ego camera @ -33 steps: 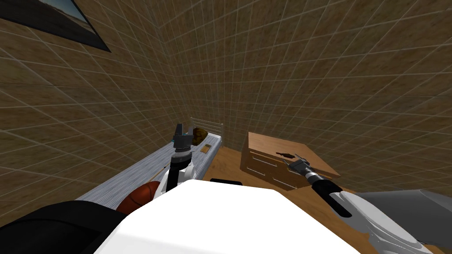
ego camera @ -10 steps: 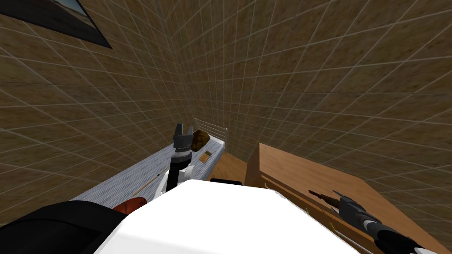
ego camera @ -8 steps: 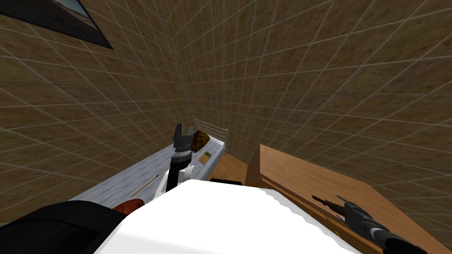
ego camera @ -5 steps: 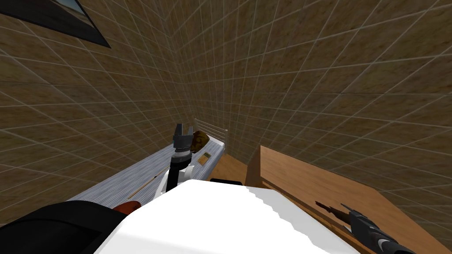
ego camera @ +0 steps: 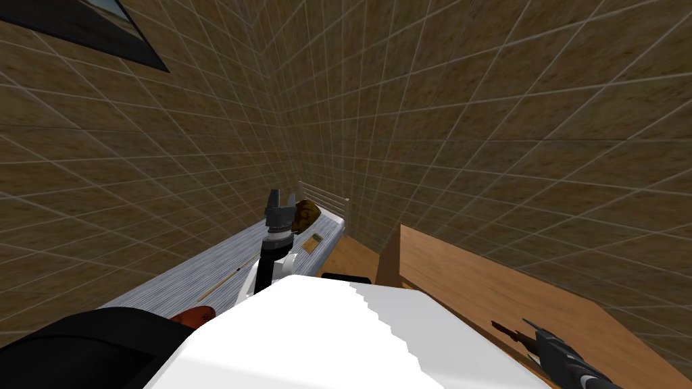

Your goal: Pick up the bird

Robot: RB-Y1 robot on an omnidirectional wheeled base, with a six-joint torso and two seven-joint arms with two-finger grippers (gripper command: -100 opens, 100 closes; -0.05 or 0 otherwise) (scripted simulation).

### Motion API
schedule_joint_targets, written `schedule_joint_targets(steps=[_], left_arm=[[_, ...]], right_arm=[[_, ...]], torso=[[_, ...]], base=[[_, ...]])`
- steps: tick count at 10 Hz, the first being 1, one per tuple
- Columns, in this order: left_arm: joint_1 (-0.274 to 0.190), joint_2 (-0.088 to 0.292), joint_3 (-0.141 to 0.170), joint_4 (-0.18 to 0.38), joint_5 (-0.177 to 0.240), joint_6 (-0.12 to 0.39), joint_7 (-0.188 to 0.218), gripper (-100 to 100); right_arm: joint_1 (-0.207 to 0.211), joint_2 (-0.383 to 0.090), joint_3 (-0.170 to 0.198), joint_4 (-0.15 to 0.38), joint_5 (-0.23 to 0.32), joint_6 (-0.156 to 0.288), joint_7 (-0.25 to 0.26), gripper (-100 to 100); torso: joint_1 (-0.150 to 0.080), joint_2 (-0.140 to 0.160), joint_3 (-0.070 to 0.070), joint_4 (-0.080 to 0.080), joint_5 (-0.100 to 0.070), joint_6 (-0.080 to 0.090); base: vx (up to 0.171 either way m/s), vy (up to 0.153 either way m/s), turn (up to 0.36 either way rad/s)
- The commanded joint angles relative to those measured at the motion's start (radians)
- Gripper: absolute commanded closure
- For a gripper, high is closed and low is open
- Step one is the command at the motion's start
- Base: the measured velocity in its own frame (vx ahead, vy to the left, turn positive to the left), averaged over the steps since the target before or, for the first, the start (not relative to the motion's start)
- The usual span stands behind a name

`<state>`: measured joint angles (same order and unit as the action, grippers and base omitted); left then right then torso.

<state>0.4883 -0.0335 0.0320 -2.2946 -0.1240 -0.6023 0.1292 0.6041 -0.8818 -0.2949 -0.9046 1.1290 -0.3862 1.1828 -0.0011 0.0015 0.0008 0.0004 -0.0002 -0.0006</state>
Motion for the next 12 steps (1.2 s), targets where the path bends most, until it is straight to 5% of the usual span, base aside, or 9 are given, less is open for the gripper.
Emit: schedule_joint_targets(steps=[1,2,3,7,8,9,11,12], left_arm=[[0.000,0.000,0.000,0.000,0.000,0.000,0.000,0],[0.000,0.000,0.000,0.000,0.000,0.000,0.000,0],[0.000,0.000,0.000,0.000,0.000,0.000,0.000,0],[0.000,0.000,0.000,0.000,0.000,0.000,0.000,0],[0.000,0.000,0.000,0.000,0.000,0.000,0.000,0],[0.000,0.000,0.000,0.000,0.000,0.000,0.000,0],[0.000,0.000,0.000,0.000,0.000,0.000,0.000,0],[0.000,0.000,0.000,0.000,0.000,0.000,0.000,0]], right_arm=[[-0.011,0.018,0.010,0.017,0.000,0.029,-0.007,-100],[-0.003,0.010,0.010,0.004,0.002,0.020,-0.010,-100],[-0.004,0.010,0.012,0.004,0.002,0.025,-0.013,100],[-0.004,0.010,0.011,0.004,0.002,0.024,-0.012,100],[-0.004,0.010,0.011,0.004,0.002,0.024,-0.012,0],[0.000,0.000,0.000,0.000,0.000,0.003,-0.002,100],[0.001,-0.003,0.002,-0.004,0.001,0.004,-0.002,100],[0.003,-0.003,0.001,-0.004,0.001,0.002,-0.002,0]], torso=[[0.000,0.000,0.000,0.000,0.000,0.000],[-0.002,0.003,0.002,0.001,0.000,0.000],[-0.001,0.001,0.001,0.001,0.000,0.001],[0.002,-0.001,-0.001,0.000,0.000,0.001],[0.002,-0.001,-0.001,0.000,0.001,0.001],[0.002,-0.001,-0.001,0.000,0.001,0.001],[0.005,-0.003,-0.002,-0.001,0.002,0.003],[0.004,-0.003,-0.001,0.000,0.001,0.001]], base=[[-0.078,-0.068,0.256],[-0.039,-0.035,0.045],[-0.006,-0.004,-0.015],[0.000,0.000,0.000],[0.000,0.000,0.000],[0.023,0.022,-0.163],[0.046,0.036,-0.137],[0.002,0.005,0.004]])
